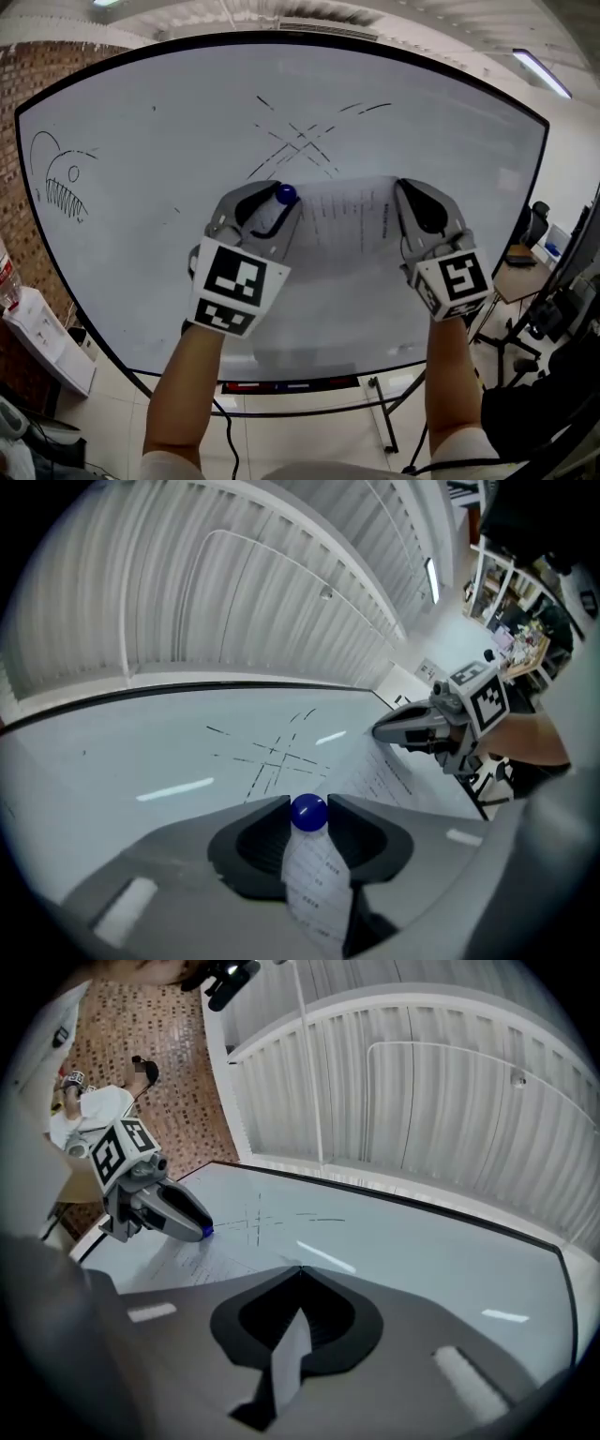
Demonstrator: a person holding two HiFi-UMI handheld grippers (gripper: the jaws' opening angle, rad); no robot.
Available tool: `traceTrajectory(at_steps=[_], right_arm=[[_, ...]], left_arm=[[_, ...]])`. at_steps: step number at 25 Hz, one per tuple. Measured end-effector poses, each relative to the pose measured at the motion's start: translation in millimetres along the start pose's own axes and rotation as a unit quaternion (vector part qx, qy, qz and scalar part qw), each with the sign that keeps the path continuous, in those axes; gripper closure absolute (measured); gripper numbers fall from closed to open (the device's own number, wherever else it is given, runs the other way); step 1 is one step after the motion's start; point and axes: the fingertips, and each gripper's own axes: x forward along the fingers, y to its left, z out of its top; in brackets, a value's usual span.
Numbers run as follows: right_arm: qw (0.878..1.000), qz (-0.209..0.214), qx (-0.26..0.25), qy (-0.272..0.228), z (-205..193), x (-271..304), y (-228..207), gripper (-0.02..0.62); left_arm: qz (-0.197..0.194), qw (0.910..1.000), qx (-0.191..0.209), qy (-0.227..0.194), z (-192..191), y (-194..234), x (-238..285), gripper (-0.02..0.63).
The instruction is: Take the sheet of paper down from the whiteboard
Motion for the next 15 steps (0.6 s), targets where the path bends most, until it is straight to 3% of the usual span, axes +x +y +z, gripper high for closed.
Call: traceTrajectory(at_steps=[7, 15], right_arm=[[0.996, 0.021, 0.049, 0.071, -58, -68, 19, 0.588], [0.978, 0.032, 0.132, 0.16, -137, -155, 61, 0.588]], left_arm=[[0.003, 0.995, -0.099, 0.009, -50, -28, -35, 0.471], [0.013, 0.9773, -0.201, 0.067, -130, -74, -85, 0.471]])
